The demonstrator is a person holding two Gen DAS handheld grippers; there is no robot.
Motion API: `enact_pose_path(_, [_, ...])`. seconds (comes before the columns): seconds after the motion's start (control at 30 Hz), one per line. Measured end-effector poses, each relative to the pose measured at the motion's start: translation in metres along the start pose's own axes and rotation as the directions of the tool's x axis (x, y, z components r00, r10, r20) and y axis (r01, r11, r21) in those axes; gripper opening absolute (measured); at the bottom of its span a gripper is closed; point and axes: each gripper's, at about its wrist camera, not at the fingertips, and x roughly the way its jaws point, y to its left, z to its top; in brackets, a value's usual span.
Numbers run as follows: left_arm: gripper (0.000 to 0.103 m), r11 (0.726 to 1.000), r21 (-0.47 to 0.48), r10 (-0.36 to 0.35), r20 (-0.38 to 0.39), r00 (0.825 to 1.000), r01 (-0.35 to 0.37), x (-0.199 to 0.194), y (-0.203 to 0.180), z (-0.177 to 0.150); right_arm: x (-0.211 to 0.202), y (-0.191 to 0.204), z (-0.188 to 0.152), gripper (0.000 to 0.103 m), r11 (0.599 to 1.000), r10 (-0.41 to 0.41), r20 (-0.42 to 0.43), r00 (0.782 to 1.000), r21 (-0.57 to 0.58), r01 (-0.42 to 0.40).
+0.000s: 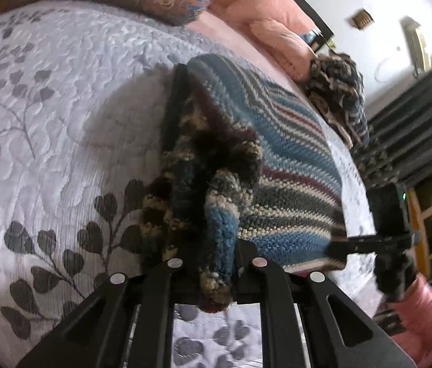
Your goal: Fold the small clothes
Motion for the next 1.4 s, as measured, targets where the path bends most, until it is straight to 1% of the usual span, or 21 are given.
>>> enact_pose_path(0.13, [0.014, 1.0, -0.007, -0.007, 0.003, 1.0, 0.007, 0.002, 0.002, -0.002, 0.006, -0.002, 0.0, 0.027, 1.0, -0.022, 0.0, 1.0, -0.014, 0.022])
enact_pose_path(0.23, [0.015, 1.0, 0.008, 0.009, 0.012, 1.0, -0.009, 0.0, -0.002, -0.004, 0.009, 0.003, -0.005, 0.03, 0.999, -0.03, -0.002, 1.0, -0.018, 0.03])
enact_pose_path(0.3, [0.019, 1.0, 0.013, 0.021, 0.02, 1.0, -0.022, -0.003, -0.008, -0.002, 0.008, 0.008, -0.004, 0.032, 0.999, -0.043, -0.002, 0.999, -0.034, 0.043])
enact_pose_path(0.33, [0.02, 1.0, 0.013, 0.027, 0.022, 0.999, -0.027, -0.005, -0.01, -0.001, 0.007, 0.01, -0.005, 0.035, 0.997, -0.052, 0.001, 0.999, -0.048, 0.052])
enact_pose_path(0.37, [0.024, 0.999, 0.01, 0.03, 0.026, 0.999, -0.03, -0.008, -0.013, 0.0, 0.004, 0.014, -0.004, 0.037, 0.996, -0.065, 0.004, 0.998, -0.06, 0.065])
enact_pose_path(0.4, [0.032, 0.999, -0.002, 0.033, 0.028, 0.999, -0.033, -0.011, -0.014, 0.002, -0.001, 0.019, -0.004, 0.04, 0.994, -0.079, 0.01, 0.997, -0.07, 0.079])
enact_pose_path(0.47, [0.041, 0.999, -0.017, 0.037, 0.022, 0.999, -0.037, -0.017, -0.018, 0.003, -0.008, 0.024, -0.003, 0.043, 0.994, -0.077, 0.029, 0.997, -0.07, 0.079])
enact_pose_path(0.5, [0.045, 0.999, -0.016, 0.049, 0.025, 0.998, -0.049, -0.021, -0.022, 0.003, -0.013, 0.025, -0.003, 0.045, 0.996, -0.062, 0.037, 0.997, -0.063, 0.065])
enact_pose_path(0.53, [0.048, 0.998, -0.01, 0.062, 0.03, 0.998, -0.062, -0.024, -0.027, 0.003, -0.016, 0.025, -0.003, 0.054, 0.998, -0.046, 0.041, 0.998, -0.046, 0.048])
enact_pose_path(0.57, [0.055, 0.998, -0.002, 0.069, 0.032, 0.997, -0.069, -0.026, -0.031, 0.002, -0.018, 0.025, -0.004, 0.059, 0.999, -0.029, 0.042, 0.999, -0.033, 0.031])
enact_pose_path(0.6, [0.06, 0.997, 0.006, 0.074, 0.034, 0.997, -0.074, -0.027, -0.034, 0.001, -0.017, 0.025, -0.005, 0.06, 1.0, -0.01, 0.03, 0.999, -0.021, 0.011])
enact_pose_path(0.67, [0.061, 0.993, 0.03, 0.111, 0.04, 0.993, -0.112, -0.027, -0.042, -0.001, -0.014, 0.023, -0.009, 0.06, 1.0, -0.005, 0.01, 1.0, -0.005, 0.005])
enact_pose_path(0.73, [0.061, 0.991, 0.039, 0.128, 0.039, 0.991, -0.13, -0.026, -0.043, -0.002, -0.004, 0.02, -0.01, 0.059, 1.0, 0.016, -0.011, 1.0, 0.027, -0.015])
enact_pose_path(0.77, [0.061, 0.99, 0.041, 0.134, 0.036, 0.99, -0.135, -0.025, -0.041, -0.003, -0.001, 0.018, -0.01, 0.053, 0.999, 0.016, -0.016, 1.0, 0.033, -0.015])
enact_pose_path(0.8, [0.061, 0.99, 0.041, 0.134, 0.034, 0.99, -0.136, -0.024, -0.04, -0.003, 0.004, 0.016, -0.009, 0.05, 1.0, -0.004, -0.018, 1.0, 0.029, 0.005])
enact_pose_path(0.83, [0.061, 0.99, 0.039, 0.133, 0.033, 0.991, -0.134, -0.024, -0.038, -0.003, 0.002, 0.012, -0.01, 0.043, 0.999, -0.01, -0.019, 1.0, 0.03, 0.01])
enact_pose_path(0.87, [0.061, 0.991, 0.039, 0.13, 0.032, 0.991, -0.131, -0.024, -0.036, -0.003, 0.003, 0.012, -0.01, 0.039, 0.999, -0.013, -0.021, 1.0, 0.038, 0.014])
enact_pose_path(0.9, [0.061, 0.991, 0.039, 0.129, 0.03, 0.991, -0.131, -0.023, -0.035, -0.003, 0.005, 0.009, -0.011, 0.037, 0.999, -0.014, -0.024, 1.0, 0.044, 0.015])
enact_pose_path(1.13, [0.061, 0.982, 0.086, 0.167, 0.028, 0.986, -0.169, -0.016, -0.036, -0.007, 0.009, 0.01, -0.018, 0.036, 0.997, -0.071, -0.027, 0.997, -0.005, 0.071])
enact_pose_path(1.23, [0.061, 0.98, 0.088, 0.177, 0.036, 0.983, -0.18, -0.015, -0.036, -0.009, 0.012, 0.011, -0.019, 0.036, 0.997, -0.076, -0.029, 0.997, -0.004, 0.076])
enact_pose_path(1.4, [0.061, 0.966, 0.136, 0.216, 0.049, 0.975, -0.221, -0.012, -0.042, -0.013, 0.021, 0.012, -0.025, 0.034, 0.997, -0.081, -0.027, 0.996, -0.007, 0.081])
